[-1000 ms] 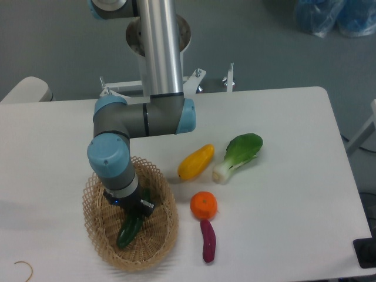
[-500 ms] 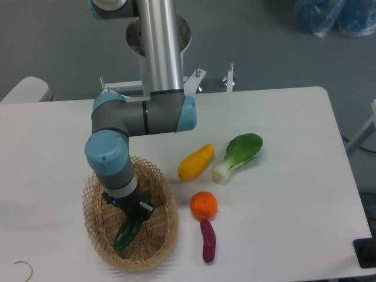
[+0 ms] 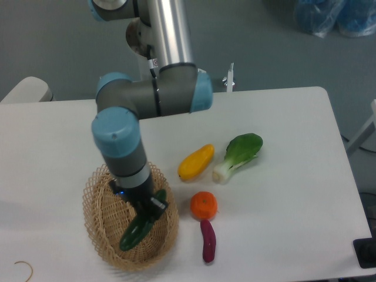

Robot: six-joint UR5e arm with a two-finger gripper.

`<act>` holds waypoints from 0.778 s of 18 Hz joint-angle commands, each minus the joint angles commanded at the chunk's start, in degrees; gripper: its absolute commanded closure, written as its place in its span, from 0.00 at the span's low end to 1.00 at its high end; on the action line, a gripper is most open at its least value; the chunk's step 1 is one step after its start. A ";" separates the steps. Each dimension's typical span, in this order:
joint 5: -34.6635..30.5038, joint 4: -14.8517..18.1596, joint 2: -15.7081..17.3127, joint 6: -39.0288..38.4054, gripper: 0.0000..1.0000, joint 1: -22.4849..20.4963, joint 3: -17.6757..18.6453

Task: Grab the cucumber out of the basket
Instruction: 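Lift the cucumber out of the basket and carry it beside the bok choy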

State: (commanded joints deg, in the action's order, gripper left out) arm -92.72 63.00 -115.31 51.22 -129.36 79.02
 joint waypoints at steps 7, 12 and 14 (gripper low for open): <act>1.76 6.25 1.84 16.42 0.70 -11.07 -2.47; 1.85 10.46 3.34 28.64 0.70 -18.02 -2.29; 1.93 11.35 3.86 32.34 0.70 -20.04 -2.12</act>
State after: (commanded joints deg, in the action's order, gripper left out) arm -90.79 74.35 -111.45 83.57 -149.40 76.90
